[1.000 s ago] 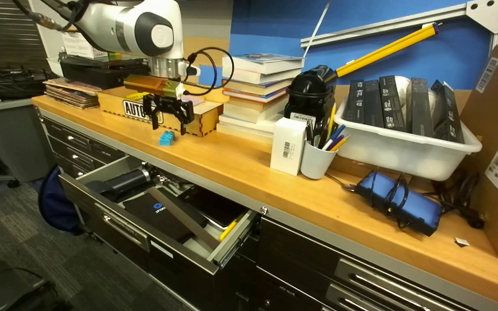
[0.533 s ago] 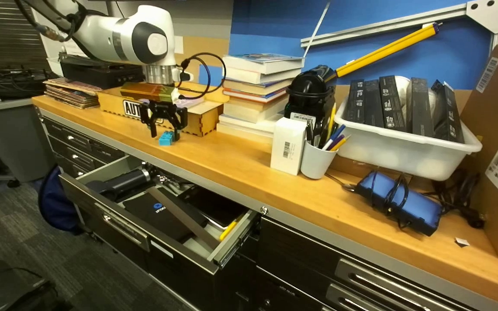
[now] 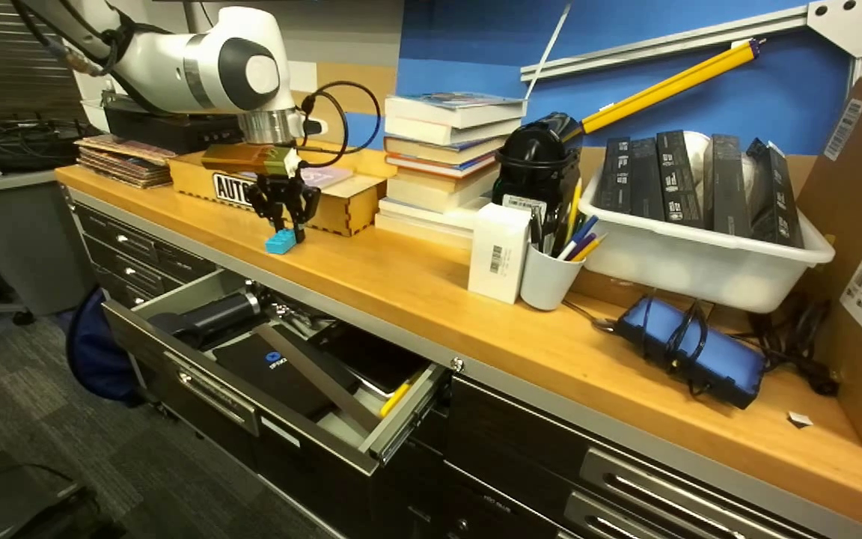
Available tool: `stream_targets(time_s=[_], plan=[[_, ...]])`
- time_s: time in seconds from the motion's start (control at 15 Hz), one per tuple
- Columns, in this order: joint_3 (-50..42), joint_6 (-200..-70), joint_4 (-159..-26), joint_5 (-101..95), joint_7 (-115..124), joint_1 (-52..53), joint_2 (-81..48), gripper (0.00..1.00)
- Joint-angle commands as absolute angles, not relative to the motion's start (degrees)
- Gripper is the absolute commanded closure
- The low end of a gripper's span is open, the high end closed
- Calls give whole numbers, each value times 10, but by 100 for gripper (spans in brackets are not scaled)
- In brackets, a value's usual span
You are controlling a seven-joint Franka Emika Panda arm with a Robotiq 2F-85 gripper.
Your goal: Pick up the blue object from the counter and put it in the open drawer and close it
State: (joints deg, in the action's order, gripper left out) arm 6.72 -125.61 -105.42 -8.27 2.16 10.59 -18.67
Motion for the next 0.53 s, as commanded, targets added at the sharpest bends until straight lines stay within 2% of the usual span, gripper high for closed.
stream_targets(time_s=[0.0,0.47], plan=[[72,-1262,-1126,-57,-3,91,-130,89],[73,-1287,-1269,8,-16,77,-41,89]])
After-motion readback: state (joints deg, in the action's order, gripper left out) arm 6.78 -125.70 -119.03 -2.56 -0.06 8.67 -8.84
